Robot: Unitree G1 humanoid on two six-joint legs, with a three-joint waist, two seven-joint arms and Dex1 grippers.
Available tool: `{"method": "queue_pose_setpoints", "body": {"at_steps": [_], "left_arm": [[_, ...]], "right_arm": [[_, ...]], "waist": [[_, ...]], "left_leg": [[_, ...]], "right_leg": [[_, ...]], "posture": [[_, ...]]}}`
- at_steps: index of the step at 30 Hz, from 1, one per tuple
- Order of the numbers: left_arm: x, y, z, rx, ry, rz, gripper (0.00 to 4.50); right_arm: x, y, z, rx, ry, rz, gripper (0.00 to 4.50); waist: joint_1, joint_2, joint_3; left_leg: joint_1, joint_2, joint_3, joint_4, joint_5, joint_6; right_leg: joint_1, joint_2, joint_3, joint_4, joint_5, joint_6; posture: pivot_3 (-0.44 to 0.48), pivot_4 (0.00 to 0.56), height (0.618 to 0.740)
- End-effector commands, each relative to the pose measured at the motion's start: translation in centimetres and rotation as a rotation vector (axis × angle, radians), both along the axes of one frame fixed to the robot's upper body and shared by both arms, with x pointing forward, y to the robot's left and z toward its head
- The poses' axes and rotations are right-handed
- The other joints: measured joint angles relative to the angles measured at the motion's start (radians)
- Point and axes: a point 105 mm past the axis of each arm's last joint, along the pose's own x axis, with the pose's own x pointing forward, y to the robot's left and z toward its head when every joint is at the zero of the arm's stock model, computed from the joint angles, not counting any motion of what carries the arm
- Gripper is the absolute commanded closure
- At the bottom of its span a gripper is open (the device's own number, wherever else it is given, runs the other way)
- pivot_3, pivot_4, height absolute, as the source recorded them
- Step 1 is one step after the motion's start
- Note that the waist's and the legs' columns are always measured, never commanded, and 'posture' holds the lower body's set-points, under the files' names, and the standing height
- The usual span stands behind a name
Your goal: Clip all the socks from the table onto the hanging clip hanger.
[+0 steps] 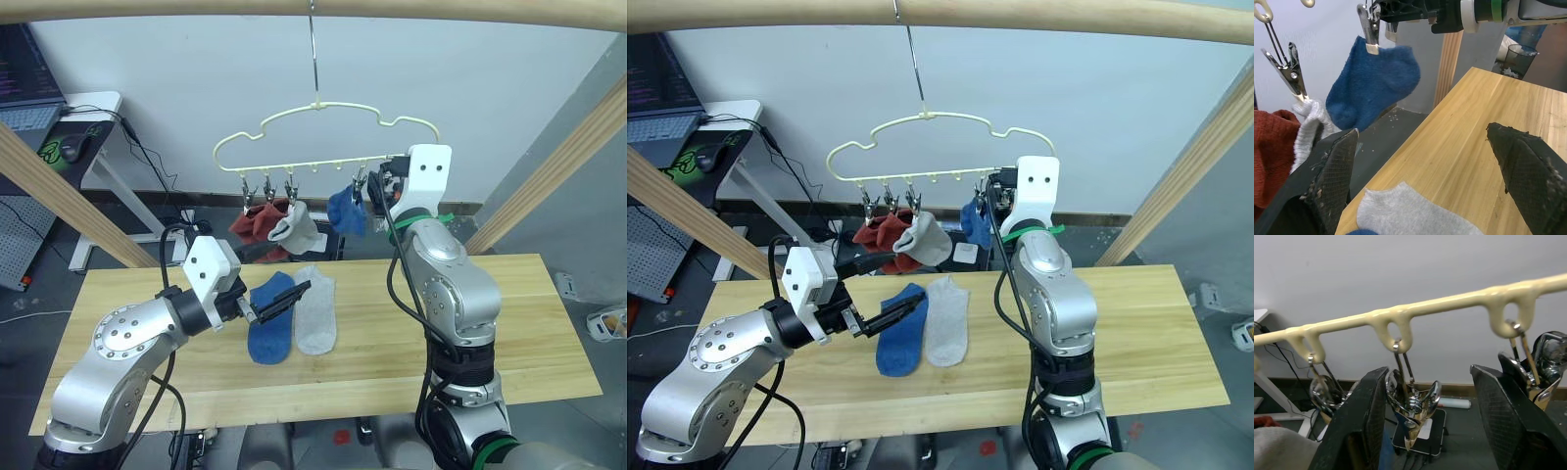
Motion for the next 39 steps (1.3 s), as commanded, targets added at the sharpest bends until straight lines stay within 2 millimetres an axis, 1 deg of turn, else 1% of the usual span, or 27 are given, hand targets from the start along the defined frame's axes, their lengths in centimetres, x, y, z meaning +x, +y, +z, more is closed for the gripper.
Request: {"method": "queue_pose_setpoints", "body": {"at_steps": [1,8,21,23,27,30,34,39], "left_arm": [[-0.3,0.0,0.7,-0.001,-0.031,-0.008,0.0],[-0.3,0.0,0.7,0.002,-0.03,-0.008,0.0],[-0.5,0.2,0.6,0.01,-0.024,-0.004,0.0],[-0.5,0.2,0.6,0.011,-0.023,-0.003,0.0],[-0.6,0.2,0.6,0.013,-0.022,-0.003,0.0],[-0.6,0.2,0.5,0.013,-0.022,-0.004,0.0],[-0.5,0.2,0.5,0.013,-0.021,-0.007,0.0],[-0.5,0.2,0.4,0.014,-0.02,-0.008,0.0]], "right_arm": [[-0.6,1.8,2.3,0.112,-0.063,0.086,1.76],[-0.7,2.7,2.3,0.154,-0.048,0.198,1.76],[-1.1,3.8,2.5,0.203,-0.046,0.322,1.76],[-1.1,3.7,2.3,0.183,-0.039,0.31,1.76],[-1.1,2.9,2.2,0.05,-0.074,0.254,1.76],[-1.5,2.7,2.0,-0.011,-0.09,0.222,1.76],[-2.0,2.8,1.4,-0.049,-0.098,0.188,1.76],[-2.0,2.4,1.1,-0.059,-0.1,0.132,1.76]], "waist": [[0.0,0.0,0.0],[0.0,0.0,0.0],[0.0,0.0,0.0],[0.0,0.0,0.0],[0.0,0.0,0.0],[0.0,0.0,0.0],[-0.001,0.0,0.0],[0.0,0.0,0.0]], "left_leg": [[0.0,0.0,0.0,0.0,0.0,0.0],[0.0,0.0,0.0,0.0,0.0,0.0],[0.0,0.0,0.0,0.0,0.0,0.0],[0.0,0.0,0.0,0.0,0.0,0.0],[0.0,0.0,0.0,0.0,0.0,0.0],[0.0,0.0,0.0,0.0,0.0,0.0],[0.0,0.0,0.0,0.0,0.0,0.0],[0.0,0.0,0.0,0.0,0.0,0.0]], "right_leg": [[0.0,0.0,0.0,0.0,0.0,0.0],[0.0,0.0,0.0,0.0,0.0,0.0],[0.0,0.0,0.0,0.0,0.0,0.0],[0.0,0.0,0.0,0.0,0.0,0.0],[0.0,0.0,0.0,0.0,0.0,0.0],[0.0,0.0,0.0,0.0,0.0,0.0],[0.0,0.0,0.0,0.0,0.0,0.0],[0.0,0.0,0.0,0.0,0.0,0.0]], "posture": [[-0.088,0.238,0.735],[-0.085,0.24,0.735],[-0.083,0.24,0.735],[-0.083,0.24,0.735],[-0.078,0.24,0.735],[-0.082,0.239,0.735],[-0.083,0.238,0.735],[-0.081,0.235,0.735]]}}
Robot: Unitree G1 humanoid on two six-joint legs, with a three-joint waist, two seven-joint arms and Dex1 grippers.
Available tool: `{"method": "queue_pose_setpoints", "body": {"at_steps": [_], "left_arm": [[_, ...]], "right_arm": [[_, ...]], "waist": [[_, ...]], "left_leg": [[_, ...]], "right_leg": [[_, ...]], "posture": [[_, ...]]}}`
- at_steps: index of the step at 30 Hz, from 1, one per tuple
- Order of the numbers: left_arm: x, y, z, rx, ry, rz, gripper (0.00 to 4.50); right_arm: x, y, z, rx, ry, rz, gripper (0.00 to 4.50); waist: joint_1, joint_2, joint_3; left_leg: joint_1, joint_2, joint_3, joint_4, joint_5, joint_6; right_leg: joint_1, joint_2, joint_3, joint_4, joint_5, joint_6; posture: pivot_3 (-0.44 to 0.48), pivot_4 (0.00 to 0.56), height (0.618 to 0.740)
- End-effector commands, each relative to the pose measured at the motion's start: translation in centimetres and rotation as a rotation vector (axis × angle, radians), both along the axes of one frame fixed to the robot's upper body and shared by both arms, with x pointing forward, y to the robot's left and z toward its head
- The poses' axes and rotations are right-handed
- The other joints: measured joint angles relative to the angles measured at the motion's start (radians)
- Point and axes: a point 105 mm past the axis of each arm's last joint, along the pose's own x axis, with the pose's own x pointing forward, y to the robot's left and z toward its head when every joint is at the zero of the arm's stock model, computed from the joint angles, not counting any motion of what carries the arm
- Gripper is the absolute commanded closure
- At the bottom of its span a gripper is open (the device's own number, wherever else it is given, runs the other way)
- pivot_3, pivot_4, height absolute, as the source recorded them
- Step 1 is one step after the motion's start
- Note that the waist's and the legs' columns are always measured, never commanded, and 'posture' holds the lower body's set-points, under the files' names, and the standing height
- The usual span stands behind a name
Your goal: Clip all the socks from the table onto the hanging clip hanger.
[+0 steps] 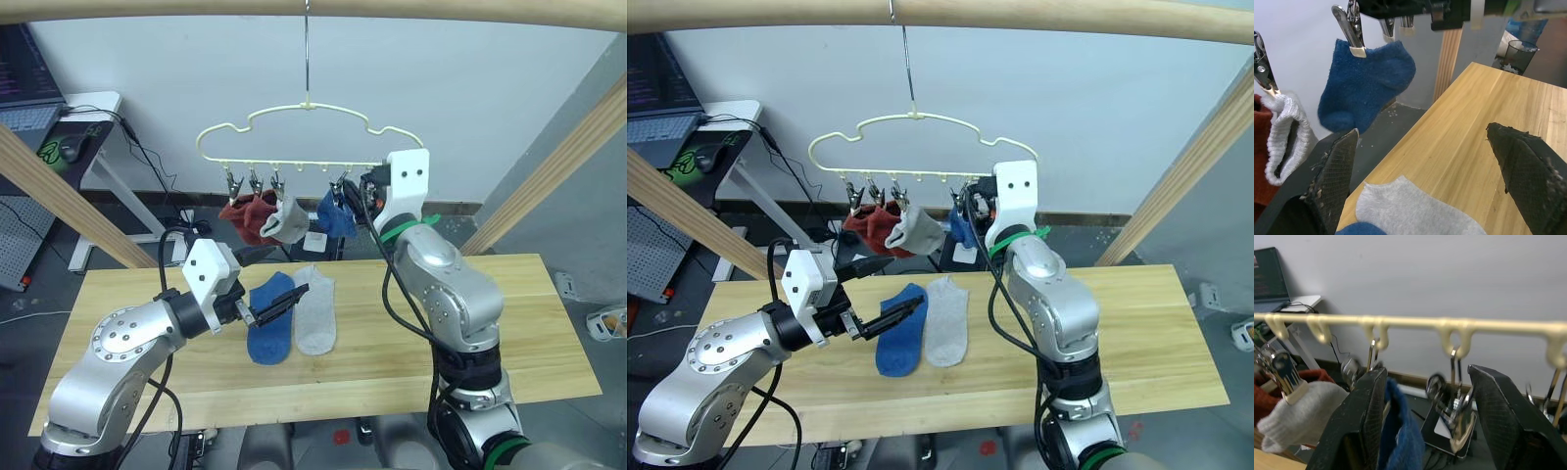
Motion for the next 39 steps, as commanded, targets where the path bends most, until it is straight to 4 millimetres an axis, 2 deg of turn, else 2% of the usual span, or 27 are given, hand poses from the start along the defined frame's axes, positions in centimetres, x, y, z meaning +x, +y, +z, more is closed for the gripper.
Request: {"method": "queue_pose_setpoints", "body": {"at_steps": [1,6,10,29,32,36,37,39], "left_arm": [[-0.4,0.0,0.8,0.002,-0.037,-0.013,0.0],[-0.4,0.0,0.8,0.003,-0.036,-0.011,0.0],[-0.3,0.0,0.8,0.004,-0.037,-0.012,0.0],[-0.4,-0.2,0.7,0.002,-0.032,-0.016,0.0],[-0.4,-0.2,0.7,0.002,-0.031,-0.017,0.0],[-0.4,-0.2,0.7,0.002,-0.031,-0.015,0.0],[-0.4,-0.2,0.7,0.002,-0.031,-0.015,0.0],[-0.4,-0.1,0.7,0.002,-0.031,-0.014,0.0]], "right_arm": [[-0.6,-0.3,1.8,0.016,-0.086,-0.041,1.76],[-0.3,-0.8,1.7,0.008,-0.093,-0.073,1.76],[-0.3,-1.0,1.7,0.007,-0.099,-0.086,2.56],[0.1,-1.4,2.0,0.031,-0.112,-0.122,2.56],[0.1,-1.4,2.0,0.032,-0.112,-0.121,3.17],[0.1,-1.3,2.0,0.039,-0.109,-0.118,4.33],[0.1,-1.3,2.0,0.042,-0.107,-0.116,4.49],[0.0,-1.2,2.0,0.045,-0.106,-0.113,4.49]], "waist": [[0.001,0.0,0.0],[0.001,0.0,0.0],[0.001,0.0,0.0],[0.001,0.0,0.0],[0.001,0.0,0.0],[0.001,0.0,0.0],[0.001,0.0,0.0],[0.001,0.0,0.0]], "left_leg": [[0.0,0.0,0.0,0.0,0.0,0.0],[0.0,0.0,0.0,0.0,0.0,0.0],[0.0,0.0,0.0,0.0,0.0,0.0],[0.0,0.0,0.0,0.0,0.0,0.0],[0.0,0.0,0.0,0.0,0.0,0.0],[0.0,0.0,0.0,0.0,0.0,0.0],[0.0,0.0,0.0,0.0,0.0,0.0],[0.0,0.0,0.0,0.0,0.0,0.0]], "right_leg": [[0.0,0.0,0.0,0.0,0.0,0.0],[0.0,0.0,0.0,0.0,0.0,0.0],[0.0,0.0,0.0,0.0,0.0,0.0],[0.0,0.0,0.0,0.0,0.0,0.0],[0.0,0.0,0.0,0.0,0.0,0.0],[0.0,0.0,0.0,0.0,0.0,0.0],[0.0,0.0,0.0,0.0,0.0,0.0],[0.0,0.0,0.0,0.0,0.0,0.0]], "posture": [[-0.081,0.235,0.735],[-0.081,0.234,0.735],[-0.083,0.234,0.735],[-0.084,0.241,0.735],[-0.084,0.241,0.735],[-0.084,0.242,0.735],[-0.083,0.241,0.735],[-0.084,0.241,0.735]]}}
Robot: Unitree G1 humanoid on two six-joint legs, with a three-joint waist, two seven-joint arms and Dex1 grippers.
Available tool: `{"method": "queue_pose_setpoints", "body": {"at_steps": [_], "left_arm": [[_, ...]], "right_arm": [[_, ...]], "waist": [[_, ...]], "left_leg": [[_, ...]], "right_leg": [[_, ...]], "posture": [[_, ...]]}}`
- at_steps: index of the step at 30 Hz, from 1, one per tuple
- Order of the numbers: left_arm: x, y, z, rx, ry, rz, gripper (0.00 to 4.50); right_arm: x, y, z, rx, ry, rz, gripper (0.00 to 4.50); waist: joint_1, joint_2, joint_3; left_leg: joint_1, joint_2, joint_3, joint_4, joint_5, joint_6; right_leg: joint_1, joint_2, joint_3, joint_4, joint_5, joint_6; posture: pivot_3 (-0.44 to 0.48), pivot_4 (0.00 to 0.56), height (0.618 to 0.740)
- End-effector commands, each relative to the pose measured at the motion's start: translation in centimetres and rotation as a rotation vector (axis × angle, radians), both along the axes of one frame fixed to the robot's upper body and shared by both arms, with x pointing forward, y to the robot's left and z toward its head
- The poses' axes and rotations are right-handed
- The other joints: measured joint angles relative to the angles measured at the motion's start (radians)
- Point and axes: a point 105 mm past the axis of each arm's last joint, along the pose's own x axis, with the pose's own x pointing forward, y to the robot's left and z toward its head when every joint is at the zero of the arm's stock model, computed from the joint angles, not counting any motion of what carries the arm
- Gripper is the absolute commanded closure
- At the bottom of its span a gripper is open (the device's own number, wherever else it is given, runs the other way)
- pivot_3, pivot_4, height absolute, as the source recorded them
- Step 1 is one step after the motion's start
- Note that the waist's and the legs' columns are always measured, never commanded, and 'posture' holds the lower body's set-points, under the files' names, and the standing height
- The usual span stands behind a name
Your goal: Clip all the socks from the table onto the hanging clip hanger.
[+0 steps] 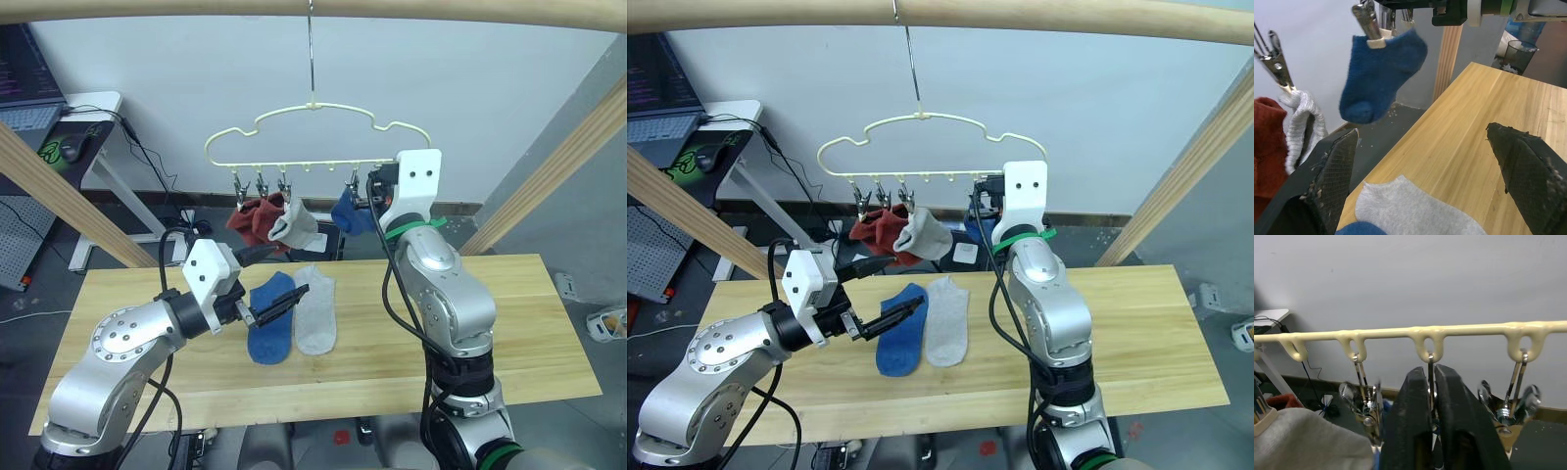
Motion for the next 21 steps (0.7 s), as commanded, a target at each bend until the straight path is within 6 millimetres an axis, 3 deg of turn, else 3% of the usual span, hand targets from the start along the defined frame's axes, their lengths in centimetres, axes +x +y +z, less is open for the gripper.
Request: {"method": "queue_pose_setpoints", "body": {"at_steps": [1,11,16,21], "left_arm": [[-0.4,-0.1,0.7,0.001,-0.032,-0.012,0.0],[0.0,0.8,0.5,-0.008,-0.002,0.046,0.0],[1.3,3.8,-1.6,0.029,0.045,0.238,0.0],[1.9,6.6,-4.9,0.059,0.093,0.491,0.0]], "right_arm": [[-0.3,0.0,1.2,0.026,-0.047,-0.002,4.49],[-0.3,-0.2,1.5,0.015,-0.058,0.005,4.49],[-0.3,-0.4,1.9,0.004,-0.065,0.011,4.49],[-0.5,-0.3,2.4,-0.006,-0.071,0.021,4.49]], "waist": [[0.0,0.0,0.0],[0.0,0.0,0.0],[-0.001,0.0,0.0],[-0.002,0.001,0.001]], "left_leg": [[0.0,0.0,0.0,0.0,0.0,0.0],[0.0,0.0,0.0,0.0,0.0,0.0],[0.0,0.0,0.0,0.0,0.0,0.0],[0.0,0.0,0.0,0.0,0.0,0.0]], "right_leg": [[0.0,0.0,0.0,0.0,0.0,0.0],[0.0,0.0,0.0,0.0,0.0,0.0],[0.0,0.0,0.0,0.0,0.0,0.0],[0.0,0.0,0.0,0.0,0.0,0.0]], "posture": [[-0.083,0.24,0.735],[-0.086,0.244,0.735],[-0.092,0.257,0.735],[-0.105,0.288,0.735]]}}
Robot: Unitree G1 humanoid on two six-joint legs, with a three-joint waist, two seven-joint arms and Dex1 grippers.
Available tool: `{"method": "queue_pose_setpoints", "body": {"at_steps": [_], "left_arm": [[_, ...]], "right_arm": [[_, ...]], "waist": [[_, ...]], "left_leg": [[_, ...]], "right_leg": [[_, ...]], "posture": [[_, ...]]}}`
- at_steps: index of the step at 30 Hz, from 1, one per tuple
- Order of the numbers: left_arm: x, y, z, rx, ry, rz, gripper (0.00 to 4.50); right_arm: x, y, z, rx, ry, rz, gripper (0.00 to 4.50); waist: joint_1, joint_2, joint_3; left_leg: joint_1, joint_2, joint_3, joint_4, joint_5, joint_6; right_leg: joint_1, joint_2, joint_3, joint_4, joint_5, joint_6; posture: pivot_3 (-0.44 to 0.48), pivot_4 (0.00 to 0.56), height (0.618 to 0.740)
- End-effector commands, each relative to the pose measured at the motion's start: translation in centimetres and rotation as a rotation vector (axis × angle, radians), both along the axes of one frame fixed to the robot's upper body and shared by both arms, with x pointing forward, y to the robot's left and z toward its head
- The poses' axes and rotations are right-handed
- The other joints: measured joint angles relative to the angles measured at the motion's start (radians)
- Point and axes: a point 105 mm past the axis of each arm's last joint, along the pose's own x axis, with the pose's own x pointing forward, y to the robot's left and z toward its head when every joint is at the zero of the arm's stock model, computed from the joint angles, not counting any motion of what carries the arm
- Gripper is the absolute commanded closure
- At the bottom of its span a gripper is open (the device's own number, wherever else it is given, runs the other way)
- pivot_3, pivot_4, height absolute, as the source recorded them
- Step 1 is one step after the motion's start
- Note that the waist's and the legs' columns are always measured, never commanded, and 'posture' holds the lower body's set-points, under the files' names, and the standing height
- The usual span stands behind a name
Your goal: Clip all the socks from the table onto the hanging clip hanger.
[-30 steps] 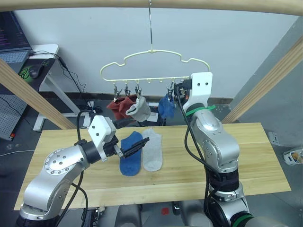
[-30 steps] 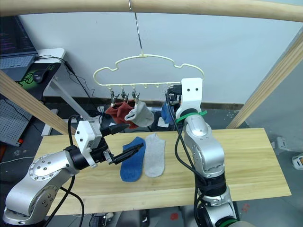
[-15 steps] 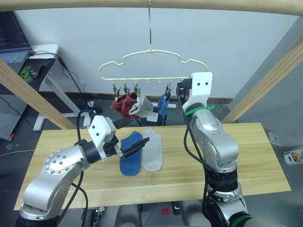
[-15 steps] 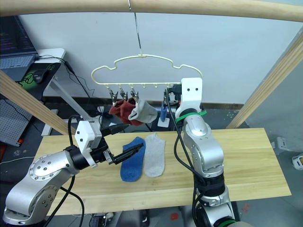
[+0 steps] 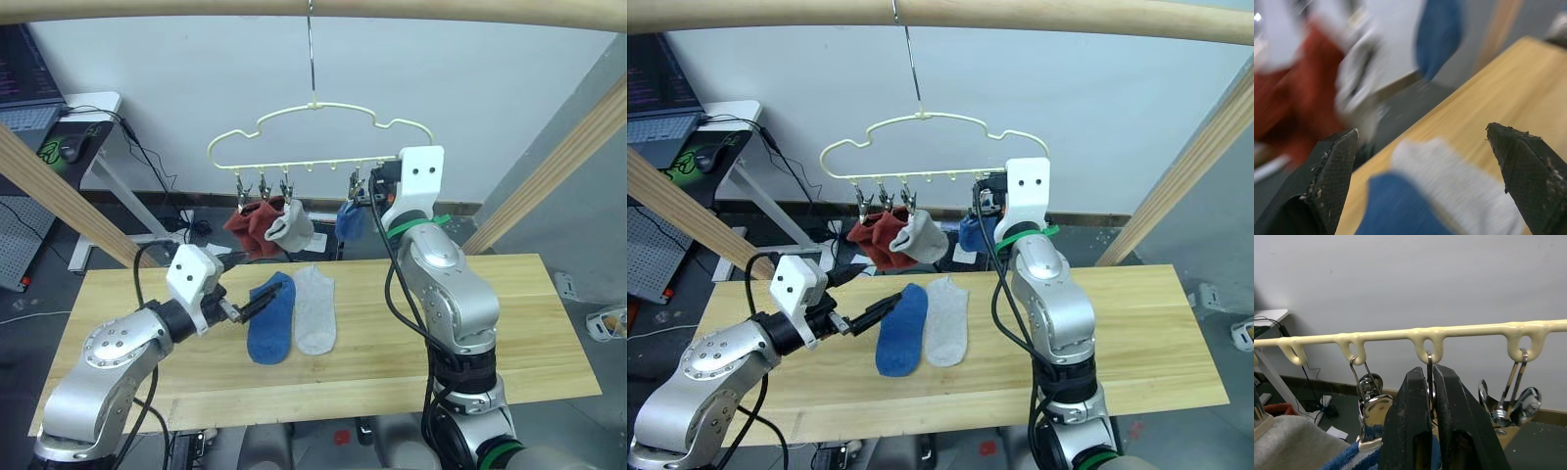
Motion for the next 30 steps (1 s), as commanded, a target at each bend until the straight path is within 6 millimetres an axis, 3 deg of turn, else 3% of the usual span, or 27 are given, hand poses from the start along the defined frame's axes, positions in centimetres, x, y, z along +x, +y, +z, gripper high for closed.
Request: {"method": "queue_pose_setpoints", "body": {"at_steps": [1,5,13,24,30], "left_arm": [[0.2,1.6,-1.3,0.013,-0.011,0.17,0.0],[0.6,2.1,-4.0,-0.034,0.062,0.27,0.0],[2.5,0.5,-7.2,-0.104,0.176,0.278,0.0],[5.4,-1.3,-9.4,-0.134,0.24,0.335,0.0],[5.1,-2.6,-10.4,-0.197,0.323,0.374,0.0]], "right_arm": [[-0.8,0.1,2.0,0.011,-0.066,0.019,4.49],[-1.1,0.1,2.2,0.003,-0.061,0.027,4.49],[-1.4,0.0,2.5,-0.03,-0.058,0.042,4.49],[-1.8,0.5,2.5,-0.054,-0.06,0.071,4.49],[-1.9,0.7,2.5,-0.051,-0.061,0.075,4.49]], "waist": [[0.0,0.0,0.0],[0.001,0.001,0.002],[0.0,0.007,0.024],[-0.002,0.008,0.044],[-0.004,0.008,0.046]], "left_leg": [[0.0,0.0,0.0,0.0,0.0,0.0],[0.0,0.0,0.0,0.0,0.0,0.0],[0.001,0.0,0.0,0.0,0.0,0.001],[0.0,0.0,0.0,-0.001,0.0,0.001],[0.0,0.0,0.0,-0.001,0.0,0.001]], "right_leg": [[0.0,0.0,0.0,0.0,0.0,0.0],[0.0,-0.001,0.0,0.0,0.0,0.0],[0.0,0.0,0.0,0.0,0.0,0.0],[0.0,-0.001,0.0,-0.002,0.0,0.0],[0.0,-0.001,0.0,-0.001,0.0,0.001]], "posture": [[-0.105,0.288,0.735],[-0.119,0.327,0.735],[-0.157,0.382,0.735],[-0.178,0.391,0.735],[-0.182,0.386,0.735]]}}
